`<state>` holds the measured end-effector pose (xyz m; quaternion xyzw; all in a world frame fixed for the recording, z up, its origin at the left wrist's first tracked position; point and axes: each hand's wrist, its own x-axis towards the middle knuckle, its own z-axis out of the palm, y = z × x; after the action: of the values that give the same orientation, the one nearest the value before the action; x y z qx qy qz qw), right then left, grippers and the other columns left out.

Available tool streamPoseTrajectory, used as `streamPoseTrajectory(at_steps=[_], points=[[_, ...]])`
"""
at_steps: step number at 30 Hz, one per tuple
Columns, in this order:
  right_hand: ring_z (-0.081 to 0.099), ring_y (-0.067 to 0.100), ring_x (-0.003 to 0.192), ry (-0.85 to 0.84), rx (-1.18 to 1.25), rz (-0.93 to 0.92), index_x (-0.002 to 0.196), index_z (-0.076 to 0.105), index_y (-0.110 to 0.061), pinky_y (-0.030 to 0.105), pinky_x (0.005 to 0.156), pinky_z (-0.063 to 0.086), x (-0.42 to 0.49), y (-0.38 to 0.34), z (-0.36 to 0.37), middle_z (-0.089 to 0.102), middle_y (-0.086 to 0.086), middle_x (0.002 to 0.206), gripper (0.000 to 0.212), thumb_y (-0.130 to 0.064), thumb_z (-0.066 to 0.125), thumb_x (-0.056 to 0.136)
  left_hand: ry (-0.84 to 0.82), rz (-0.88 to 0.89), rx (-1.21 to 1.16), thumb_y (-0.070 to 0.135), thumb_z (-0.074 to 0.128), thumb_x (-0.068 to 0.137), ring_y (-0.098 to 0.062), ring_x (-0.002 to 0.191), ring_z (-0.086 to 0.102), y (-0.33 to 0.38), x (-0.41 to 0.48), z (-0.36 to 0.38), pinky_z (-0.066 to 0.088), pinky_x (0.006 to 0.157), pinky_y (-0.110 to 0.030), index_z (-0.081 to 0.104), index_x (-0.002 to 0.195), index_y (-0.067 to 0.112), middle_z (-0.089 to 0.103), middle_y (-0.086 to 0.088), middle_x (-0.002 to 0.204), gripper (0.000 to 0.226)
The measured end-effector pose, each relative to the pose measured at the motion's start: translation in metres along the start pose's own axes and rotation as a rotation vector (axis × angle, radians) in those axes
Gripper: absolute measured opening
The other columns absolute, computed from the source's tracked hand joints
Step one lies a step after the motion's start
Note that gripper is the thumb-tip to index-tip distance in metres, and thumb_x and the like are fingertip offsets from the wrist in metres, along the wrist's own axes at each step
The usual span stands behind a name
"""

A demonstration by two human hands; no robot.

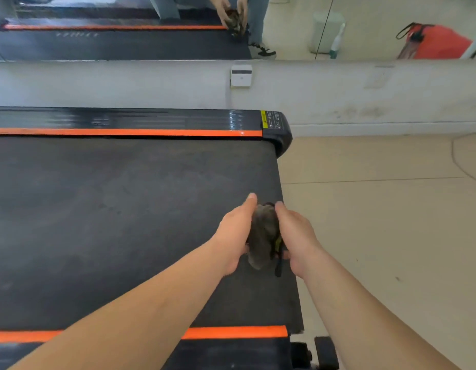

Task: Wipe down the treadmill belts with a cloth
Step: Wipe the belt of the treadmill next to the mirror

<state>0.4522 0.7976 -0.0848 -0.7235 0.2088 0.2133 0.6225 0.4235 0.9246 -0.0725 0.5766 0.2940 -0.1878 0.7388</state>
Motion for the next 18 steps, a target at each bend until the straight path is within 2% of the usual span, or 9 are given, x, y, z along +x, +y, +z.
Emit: streamPoseTrajectory(at_steps=[2, 4, 5, 7, 10, 12, 14, 16, 18], points=[[0.075, 0.024, 0.096, -0.016, 0.042, -0.011, 0.109, 0.070, -0.025, 0.051, 0.084, 0.063, 0.034, -0.012, -0.005, 0.077, 0.001, 0.105, 0.051, -0.063, 0.075, 0.074, -0.109, 0.051, -0.080, 0.028, 0.058, 0.100, -0.027, 0.113, 0.070, 0.014, 0.028, 0.005, 0.056, 0.101, -0.049, 0.068, 0.127, 0.022, 0.074, -0.004, 0.120, 0.030], [0.074, 0.025, 0.093, 0.011, 0.002, -0.026, 0.110, 0.066, -0.026, 0.050, 0.077, 0.064, 0.070, -0.023, -0.014, 0.075, 0.003, 0.106, 0.041, -0.047, 0.081, 0.079, -0.111, 0.169, 0.117, -0.002, 0.053, 0.094, -0.022, 0.120, 0.065, 0.025, 0.055, 0.009, 0.055, 0.104, -0.043, 0.058, 0.139, 0.022, 0.068, 0.001, 0.130, 0.052], [0.073, 0.024, 0.092, 0.039, -0.053, -0.046, 0.108, 0.063, -0.026, 0.046, 0.071, 0.064, 0.086, -0.028, -0.020, 0.073, 0.003, 0.105, 0.033, -0.040, 0.079, 0.083, -0.076, 0.257, 0.342, -0.003, 0.054, 0.091, -0.019, 0.124, 0.062, 0.027, 0.070, 0.011, 0.054, 0.106, -0.040, 0.052, 0.146, 0.023, 0.064, 0.005, 0.134, 0.061], [0.068, 0.020, 0.087, 0.132, -0.140, -0.107, 0.107, 0.058, -0.024, 0.035, 0.064, 0.058, 0.118, -0.036, -0.028, 0.069, 0.001, 0.103, 0.027, -0.033, 0.075, 0.087, 0.005, 0.379, 0.922, 0.013, 0.065, 0.090, -0.021, 0.134, 0.052, 0.026, 0.094, 0.017, 0.048, 0.111, -0.039, 0.035, 0.156, 0.026, 0.054, 0.004, 0.143, 0.074], [0.063, 0.018, 0.088, 0.284, -0.110, -0.157, 0.120, 0.052, -0.021, 0.036, 0.074, 0.058, 0.159, -0.049, -0.026, 0.061, -0.007, 0.098, 0.035, -0.037, 0.067, 0.094, 0.018, 0.286, 1.545, 0.051, 0.079, 0.083, -0.032, 0.157, 0.013, 0.022, 0.118, 0.029, 0.024, 0.126, -0.052, 0.003, 0.164, 0.022, 0.014, -0.007, 0.169, 0.115], [0.062, 0.021, 0.090, 0.298, -0.148, -0.185, 0.123, 0.044, -0.024, 0.042, 0.083, 0.059, 0.184, -0.060, -0.018, 0.056, -0.011, 0.095, 0.039, -0.043, 0.064, 0.096, -0.002, 0.172, 1.610, 0.061, 0.082, 0.076, -0.030, 0.159, -0.003, 0.026, 0.131, 0.031, 0.013, 0.128, -0.055, -0.003, 0.165, 0.019, -0.002, -0.007, 0.173, 0.130], [0.064, 0.026, 0.100, 0.237, -0.286, -0.251, 0.120, 0.038, -0.029, 0.049, 0.092, 0.058, 0.205, -0.067, -0.011, 0.059, -0.006, 0.105, 0.049, -0.054, 0.066, 0.089, 0.000, 0.119, 1.593, 0.060, 0.085, 0.073, -0.027, 0.159, -0.005, 0.030, 0.137, 0.034, 0.013, 0.127, -0.055, -0.002, 0.165, 0.018, -0.005, -0.005, 0.173, 0.133], [0.060, 0.024, 0.115, 0.106, -0.430, -0.276, 0.128, 0.039, -0.028, 0.049, 0.100, 0.054, 0.209, -0.066, -0.003, 0.057, -0.002, 0.124, 0.077, -0.069, 0.075, 0.072, 0.015, 0.091, 1.591, 0.057, 0.087, 0.073, -0.026, 0.159, -0.007, 0.031, 0.137, 0.037, 0.012, 0.127, -0.055, -0.003, 0.165, 0.017, -0.007, -0.005, 0.173, 0.135], [0.051, 0.022, 0.127, 0.003, -0.526, -0.338, 0.142, 0.036, -0.025, 0.043, 0.108, 0.047, 0.204, -0.052, 0.000, 0.046, 0.002, 0.139, 0.102, -0.063, 0.086, 0.062, 0.033, 0.061, 1.581, 0.055, 0.088, 0.072, -0.025, 0.159, -0.007, 0.030, 0.135, 0.040, 0.011, 0.127, -0.054, -0.005, 0.165, 0.018, -0.010, -0.004, 0.173, 0.137]])
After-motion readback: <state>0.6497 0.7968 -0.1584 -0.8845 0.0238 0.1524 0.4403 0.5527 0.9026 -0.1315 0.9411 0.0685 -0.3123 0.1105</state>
